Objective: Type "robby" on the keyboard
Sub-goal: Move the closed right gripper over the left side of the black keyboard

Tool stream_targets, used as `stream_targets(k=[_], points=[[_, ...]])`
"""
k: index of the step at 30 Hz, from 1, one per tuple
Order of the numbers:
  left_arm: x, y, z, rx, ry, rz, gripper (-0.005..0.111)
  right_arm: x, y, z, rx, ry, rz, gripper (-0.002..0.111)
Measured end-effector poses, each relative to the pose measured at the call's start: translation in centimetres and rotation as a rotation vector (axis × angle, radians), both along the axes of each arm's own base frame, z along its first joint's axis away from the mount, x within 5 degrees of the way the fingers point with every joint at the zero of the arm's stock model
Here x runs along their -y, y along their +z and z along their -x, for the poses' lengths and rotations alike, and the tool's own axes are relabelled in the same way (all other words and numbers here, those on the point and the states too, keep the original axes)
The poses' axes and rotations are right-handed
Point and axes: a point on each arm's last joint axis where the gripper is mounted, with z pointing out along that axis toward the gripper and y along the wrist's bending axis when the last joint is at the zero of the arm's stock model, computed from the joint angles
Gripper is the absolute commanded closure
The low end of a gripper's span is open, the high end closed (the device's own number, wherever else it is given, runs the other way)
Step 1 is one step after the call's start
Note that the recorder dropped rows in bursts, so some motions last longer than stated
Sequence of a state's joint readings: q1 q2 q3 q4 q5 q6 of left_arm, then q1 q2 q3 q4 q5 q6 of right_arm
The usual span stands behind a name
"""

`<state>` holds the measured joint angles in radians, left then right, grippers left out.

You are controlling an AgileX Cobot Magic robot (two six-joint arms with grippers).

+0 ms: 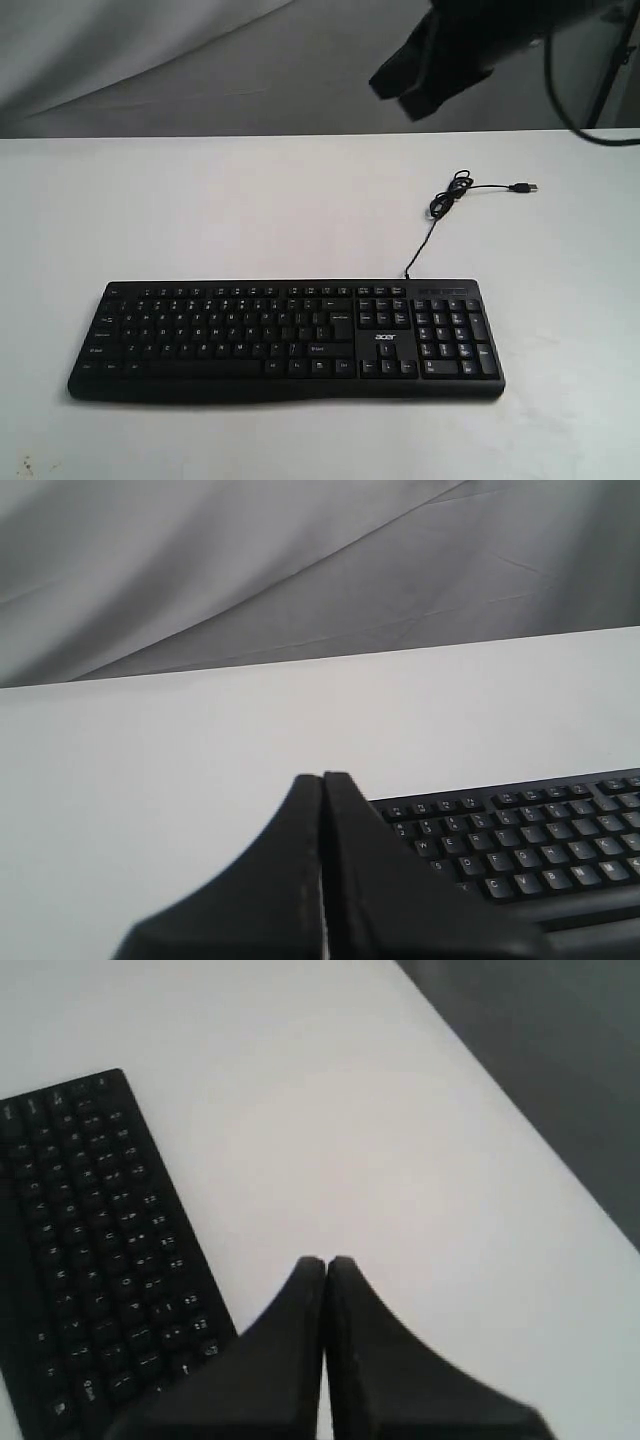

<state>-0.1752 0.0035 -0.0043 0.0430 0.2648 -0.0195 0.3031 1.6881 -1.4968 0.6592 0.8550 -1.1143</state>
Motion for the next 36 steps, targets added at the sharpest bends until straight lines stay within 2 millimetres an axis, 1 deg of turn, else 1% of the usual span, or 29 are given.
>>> stream_targets(k=[3, 6, 9, 10, 12, 13, 15, 17, 19, 24, 30, 36], points=[[0.0, 0.0, 0.0, 0.000, 0.000, 0.000, 0.107, -2.2, -2.3, -0.1, -0.038, 0.047, 0.037, 0.108], [0.0, 0.0, 0.0, 0.000, 0.000, 0.000, 0.107, -4.4, -5.3, -0.5, -0.075, 0.090, 0.102, 0.108], [0.0, 0.0, 0.0, 0.000, 0.000, 0.000, 0.107, -6.8, -8.5, -0.4, -0.127, 0.150, 0.148, 0.108], [0.0, 0.0, 0.0, 0.000, 0.000, 0.000, 0.107, -7.9, -9.9, -0.2, -0.150, 0.183, 0.168, 0.108], [0.0, 0.0, 0.0, 0.000, 0.000, 0.000, 0.107, -9.6, -11.8, 0.4, -0.171, 0.229, 0.193, 0.108], [0.0, 0.0, 0.0, 0.000, 0.000, 0.000, 0.107, -10.5, -12.7, 0.7, -0.172, 0.251, 0.204, 0.108], [0.0, 0.0, 0.0, 0.000, 0.000, 0.000, 0.107, -12.1, -13.7, 1.3, -0.157, 0.278, 0.216, 0.108], [0.0, 0.0, 0.0, 0.000, 0.000, 0.000, 0.107, -13.6, -14.4, 1.9, -0.128, 0.300, 0.220, 0.108], [0.0, 0.0, 0.0, 0.000, 0.000, 0.000, 0.107, -15.1, -14.5, 2.9, -0.098, 0.331, 0.220, 0.108], [0.0, 0.0, 0.0, 0.000, 0.000, 0.000, 0.107, -17.4, -14.6, 5.0, -0.066, 0.410, 0.225, 0.108], [0.0, 0.0, 0.0, 0.000, 0.000, 0.000, 0.107, -18.0, -15.2, 4.6, -0.065, 0.390, 0.202, 0.108], [0.0, 0.0, 0.0, 0.000, 0.000, 0.000, 0.107, -19.7, -16.7, 3.5, -0.126, 0.412, 0.198, 0.108]])
